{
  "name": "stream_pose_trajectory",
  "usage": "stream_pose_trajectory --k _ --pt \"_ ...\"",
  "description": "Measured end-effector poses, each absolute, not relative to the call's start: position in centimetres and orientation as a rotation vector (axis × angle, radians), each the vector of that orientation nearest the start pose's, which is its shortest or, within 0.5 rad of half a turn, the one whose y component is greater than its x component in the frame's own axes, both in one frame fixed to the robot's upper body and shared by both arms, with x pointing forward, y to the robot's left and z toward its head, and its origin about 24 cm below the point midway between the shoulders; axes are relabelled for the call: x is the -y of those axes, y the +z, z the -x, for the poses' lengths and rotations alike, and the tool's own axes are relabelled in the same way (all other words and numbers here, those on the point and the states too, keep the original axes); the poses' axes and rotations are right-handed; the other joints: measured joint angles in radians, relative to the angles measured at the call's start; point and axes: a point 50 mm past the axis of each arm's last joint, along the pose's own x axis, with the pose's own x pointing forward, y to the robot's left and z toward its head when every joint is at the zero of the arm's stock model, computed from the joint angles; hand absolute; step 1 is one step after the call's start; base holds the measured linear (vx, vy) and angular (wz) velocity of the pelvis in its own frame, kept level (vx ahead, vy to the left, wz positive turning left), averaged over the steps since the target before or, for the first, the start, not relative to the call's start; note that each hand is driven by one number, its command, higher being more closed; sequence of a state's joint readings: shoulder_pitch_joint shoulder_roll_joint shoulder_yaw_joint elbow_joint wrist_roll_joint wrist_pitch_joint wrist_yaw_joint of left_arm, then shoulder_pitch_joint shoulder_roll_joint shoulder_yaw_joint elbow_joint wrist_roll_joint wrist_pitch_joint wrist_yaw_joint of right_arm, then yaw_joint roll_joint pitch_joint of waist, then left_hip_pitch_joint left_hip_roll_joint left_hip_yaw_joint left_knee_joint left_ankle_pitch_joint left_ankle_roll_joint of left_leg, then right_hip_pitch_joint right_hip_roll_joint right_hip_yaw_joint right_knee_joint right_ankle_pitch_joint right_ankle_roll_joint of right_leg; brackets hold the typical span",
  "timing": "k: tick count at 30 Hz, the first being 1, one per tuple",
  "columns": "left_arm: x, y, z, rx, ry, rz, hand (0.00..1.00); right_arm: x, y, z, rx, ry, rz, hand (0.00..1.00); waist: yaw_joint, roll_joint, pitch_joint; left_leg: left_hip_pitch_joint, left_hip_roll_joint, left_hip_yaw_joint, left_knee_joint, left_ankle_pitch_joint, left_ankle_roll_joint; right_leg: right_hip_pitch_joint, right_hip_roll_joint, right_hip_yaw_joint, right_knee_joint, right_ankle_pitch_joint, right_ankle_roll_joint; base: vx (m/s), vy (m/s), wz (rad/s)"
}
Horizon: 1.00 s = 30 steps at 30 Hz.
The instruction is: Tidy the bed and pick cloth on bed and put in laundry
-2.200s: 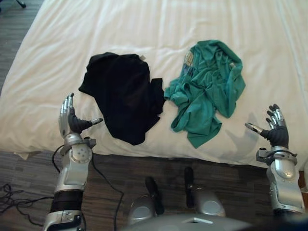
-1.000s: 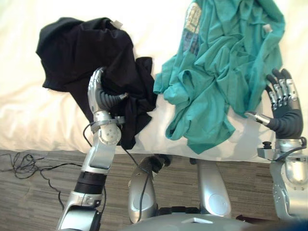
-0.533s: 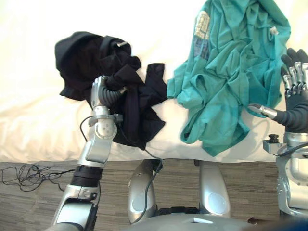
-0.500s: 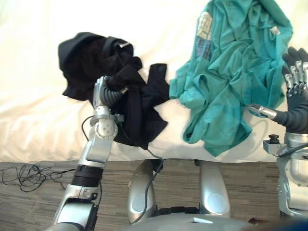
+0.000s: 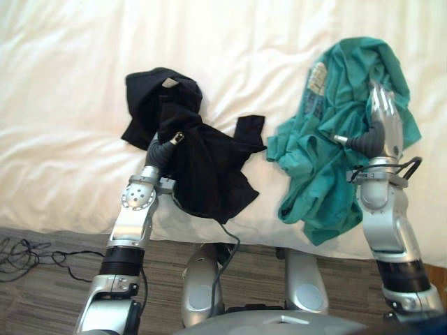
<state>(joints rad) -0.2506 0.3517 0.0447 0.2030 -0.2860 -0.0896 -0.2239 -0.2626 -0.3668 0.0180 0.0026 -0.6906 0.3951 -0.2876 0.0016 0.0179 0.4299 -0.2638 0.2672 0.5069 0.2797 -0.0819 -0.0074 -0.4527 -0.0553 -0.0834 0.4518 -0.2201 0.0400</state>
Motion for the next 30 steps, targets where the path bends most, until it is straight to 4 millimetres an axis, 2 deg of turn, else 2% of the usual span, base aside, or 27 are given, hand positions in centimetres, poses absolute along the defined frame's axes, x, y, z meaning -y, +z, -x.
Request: stream_pose_trajectory --k 1,2,3,5,6,7,8,10,12,13,17,18,21,24,25,27,28,29,30 --pt "-21.3 8.8 -30.3 0.139 -0.2 -0.058 1.0 23.7 10.6 -29.8 -0.006 -0.531 1.033 0.0 0.002 -0.023 0.004 -0.003 -0.003 -0.011 0.024 -0.003 -0.005 0.079 0.027 -0.009 -0.371 0.172 -0.023 0.11 -0.144 0.47" --pt "-21.5 8.8 -30.4 0.131 -0.213 -0.062 1.0 23.9 9.8 -29.8 -0.045 -0.533 1.031 0.0 -0.007 -0.067 0.003 -0.008 -0.034 -0.023 0.05 -0.014 -0.015 0.099 0.005 -0.007 -0.457 0.355 -0.027 0.11 -0.161 0.47" --pt "-21.6 8.2 -30.2 0.122 -0.207 -0.02 1.0 24.4 9.0 -30.4 -0.102 -0.535 1.057 0.0 -0.002 -0.052 0.004 -0.033 -0.018 -0.072 0.069 -0.039 -0.042 0.11 0.029 -0.016 -0.471 0.393 -0.024 0.1 -0.068 0.28" --pt "-21.9 8.4 -30.1 0.121 -0.226 -0.038 1.0 24.3 8.5 -31.2 -0.144 -0.523 1.074 0.0 0.0 -0.055 0.004 -0.032 -0.021 -0.084 0.038 -0.03 -0.041 0.115 0.044 -0.022 -0.471 0.398 -0.022 0.07 0.009 -0.01" --pt "-22.3 9.0 -30.1 0.131 -0.242 -0.064 1.0 24.3 8.2 -31.6 -0.165 -0.514 1.081 0.0 -0.003 -0.068 0.0 -0.031 -0.03 -0.112 0.018 -0.032 -0.045 0.109 0.043 -0.03 -0.471 0.397 -0.021 0.0 0.045 0.15" --pt "-22.4 9.7 -30.0 0.153 -0.26 -0.081 1.0 24.3 7.8 -32.1 -0.196 -0.5 1.081 1.0 -0.005 -0.083 -0.001 -0.031 -0.036 -0.135 0.0 -0.04 -0.057 0.106 0.043 -0.035 -0.471 0.396 -0.019 -0.02 0.053 0.22" --pt "-22.2 10.1 -30.2 0.17 -0.275 -0.078 1.0 24.5 7.4 -32.3 -0.227 -0.487 1.082 1.0 -0.005 -0.104 -0.002 -0.032 -0.038 -0.139 -0.006 -0.05 -0.07 0.104 0.046 -0.04 -0.473 0.395 -0.018 -0.06 0.044 0.2" --pt "-21.6 11.2 -31.1 0.199 -0.308 -0.091 1.0 24.9 6.0 -32.9 -0.338 -0.449 1.031 1.0 0.015 -0.143 0.007 -0.037 -0.045 -0.158 0.012 -0.061 -0.073 0.112 0.037 -0.044 -0.473 0.396 -0.016 -0.1 0.051 0.2" --pt "-21.0 10.9 -31.5 0.182 -0.326 -0.082 1.0 25.4 4.7 -32.8 -0.426 -0.422 0.942 1.0 0.031 -0.173 -0.002 -0.039 -0.048 -0.168 0.029 -0.065 -0.066 0.124 0.03 -0.052 -0.473 0.398 -0.014 -0.1 0.052 0.22" --pt "-20.4 10.2 -31.7 0.161 -0.337 -0.062 1.0 26.2 3.6 -32.6 -0.498 -0.421 0.814 1.0 0.045 -0.188 -0.011 -0.043 -0.051 -0.185 0.048 -0.076 -0.063 0.14 0.024 -0.066 -0.474 0.398 -0.013 -0.11 0.056 0.25" --pt "-20.2 9.3 -31.8 0.128 -0.34 -0.045 1.0 28.2 2.2 -31.8 -0.519 -0.466 0.45 1.0 0.05 -0.208 -0.024 -0.036 -0.066 -0.187 0.052 -0.081 -0.06 0.153 0.008 -0.067 -0.474 0.404 -0.006 -0.08 0.068 0.09" --pt "-20.3 9.2 -31.8 0.122 -0.336 -0.059 1.0 28.3 2.0 -31.7 -0.508 -0.47 0.405 1.0 0.049 -0.209 -0.024 -0.03 -0.067 -0.186 0.051 -0.081 -0.06 0.156 0.007 -0.066 -0.474 0.404 -0.005 -0.01 0.028 -0.12" --pt "-20.9 7.8 -31.8 0.068 -0.296 -0.04 1.0 28.6 -0.2 -29.6 -0.48 -0.473 0.19 1.0 0.047 -0.213 -0.035 0.032 -0.072 -0.165 0.013 -0.067 -0.06 0.197 0.01 -0.043 -0.489 0.404 -0.005 0.04 0.005 -0.19" --pt "-21.6 4.7 -30.9 -0.037 -0.222 -0.015 1.0 27.5 -3.7 -26.6 -0.494 -0.468 0.03 1.0 0.038 -0.208 -0.095 0.109 -0.074 -0.129 -0.048 -0.056 -0.071 0.238 0.019 -0.021 -0.513 0.404 -0.004 0.1 -0.004 -0.32" --pt "-22.1 2.8 -30.1 -0.103 -0.174 0.019 1.0 27.0 -5.3 -24.9 -0.518 -0.468 -0.032 1.0 0.024 -0.193 -0.132 0.151 -0.076 -0.113 -0.079 -0.05 -0.077 0.262 0.02 -0.014 -0.521 0.402 -0.002 0.12 0.007 -0.28" --pt "-22.6 0.8 -29.0 -0.176 -0.125 0.043 1.0 26.5 -6.8 -23.2 -0.554 -0.456 -0.074 1.0 0.004 -0.174 -0.171 0.195 -0.08 -0.099 -0.117 -0.045 -0.081 0.287 0.023 -0.008 -0.527 0.394 0.005 0.1 0.022 -0.25" --pt "-22.8 -0.6 -28.2 -0.234 -0.105 0.041 1.0 26.6 -7.7 -21.7 -0.58 -0.458 -0.103 1.0 -0.012 -0.162 -0.197 0.234 -0.084 -0.079 -0.145 -0.042 -0.085 0.311 0.025 0.002 -0.528 0.384 0.005 0.09 0.037 -0.26" --pt "-22.9 -1.3 -27.8 -0.259 -0.093 0.053 1.0 26.5 -8.2 -21.0 -0.595 -0.46 -0.119 1.0 -0.014 -0.156 -0.208 0.255 -0.086 -0.074 -0.16 -0.041 -0.087 0.323 0.027 0.011 -0.53 0.379 0.005 0.09 0.044 -0.33" --pt "-23.1 -2.7 -26.9 -0.312 -0.073 0.072 1.0 26.6 -9.2 -19.4 -0.63 -0.476 -0.155 1.0 -0.018 -0.136 -0.234 0.29 -0.092 -0.053 -0.185 -0.04 -0.088 0.34 0.028 0.019 -0.532 0.366 0.007 0.11 0.052 -0.32"
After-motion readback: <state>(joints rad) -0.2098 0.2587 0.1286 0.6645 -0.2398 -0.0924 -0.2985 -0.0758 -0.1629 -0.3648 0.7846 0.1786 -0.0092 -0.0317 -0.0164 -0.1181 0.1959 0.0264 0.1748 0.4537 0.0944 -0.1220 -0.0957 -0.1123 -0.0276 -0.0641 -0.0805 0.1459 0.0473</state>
